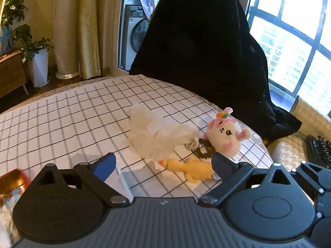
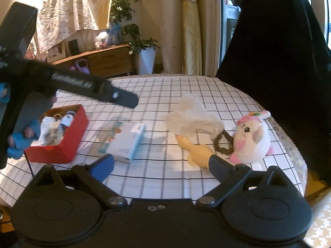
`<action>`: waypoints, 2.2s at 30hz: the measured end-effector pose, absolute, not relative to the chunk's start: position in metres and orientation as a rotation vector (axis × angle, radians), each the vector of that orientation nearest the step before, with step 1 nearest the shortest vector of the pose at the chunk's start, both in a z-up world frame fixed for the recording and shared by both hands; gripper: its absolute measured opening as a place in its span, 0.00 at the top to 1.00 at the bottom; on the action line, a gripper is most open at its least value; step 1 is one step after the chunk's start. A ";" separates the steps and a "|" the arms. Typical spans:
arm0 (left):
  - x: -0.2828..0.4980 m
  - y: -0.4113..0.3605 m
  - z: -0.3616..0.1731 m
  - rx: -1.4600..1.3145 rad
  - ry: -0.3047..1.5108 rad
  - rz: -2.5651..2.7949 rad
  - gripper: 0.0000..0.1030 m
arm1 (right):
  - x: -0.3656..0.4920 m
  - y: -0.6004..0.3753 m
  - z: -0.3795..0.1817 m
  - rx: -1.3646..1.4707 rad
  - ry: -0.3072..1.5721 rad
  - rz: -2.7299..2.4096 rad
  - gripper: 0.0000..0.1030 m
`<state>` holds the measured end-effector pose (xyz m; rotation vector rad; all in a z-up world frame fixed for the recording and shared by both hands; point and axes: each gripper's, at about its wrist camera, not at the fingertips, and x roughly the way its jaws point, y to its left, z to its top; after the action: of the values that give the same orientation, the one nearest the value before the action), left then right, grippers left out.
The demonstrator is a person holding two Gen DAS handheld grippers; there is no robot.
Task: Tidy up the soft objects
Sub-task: 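Withdraw both grippers from the tin toward the white gauze and yellow duck, then grasp the white gauze with the left gripper while the right gripper grasps the yellow rubber duck, then carry the gauze with the left gripper while the right gripper carries the duck over the tin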
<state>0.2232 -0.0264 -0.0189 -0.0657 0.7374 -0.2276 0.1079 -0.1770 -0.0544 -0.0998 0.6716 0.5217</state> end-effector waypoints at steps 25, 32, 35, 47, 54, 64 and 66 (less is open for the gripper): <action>0.363 -0.082 -0.113 0.002 0.907 -0.246 0.03 | 0.200 -0.166 -0.121 -0.202 0.764 0.489 0.12; 0.376 -0.075 -0.131 -0.025 0.924 -0.242 0.04 | 0.210 -0.156 -0.142 -0.258 0.763 0.433 0.18; 0.379 -0.073 -0.136 -0.028 0.928 -0.243 0.13 | 0.210 -0.153 -0.145 -0.266 0.764 0.421 0.27; 0.381 -0.062 -0.138 -0.072 0.935 -0.209 0.71 | 0.209 -0.153 -0.147 -0.274 0.758 0.371 0.59; 0.374 -0.058 -0.130 -0.067 0.932 -0.174 0.89 | 0.205 -0.153 -0.141 -0.277 0.753 0.365 0.69; 0.354 -0.036 -0.091 -0.121 0.882 -0.141 0.92 | 0.193 -0.167 -0.120 -0.201 0.745 0.353 0.72; 0.346 -0.032 -0.082 -0.130 0.870 -0.143 0.92 | 0.187 -0.170 -0.114 -0.181 0.742 0.355 0.72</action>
<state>0.3461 -0.0318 -0.0823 -0.1296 0.8700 -0.1434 0.1868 -0.1695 -0.1138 -0.1814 0.7421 0.3554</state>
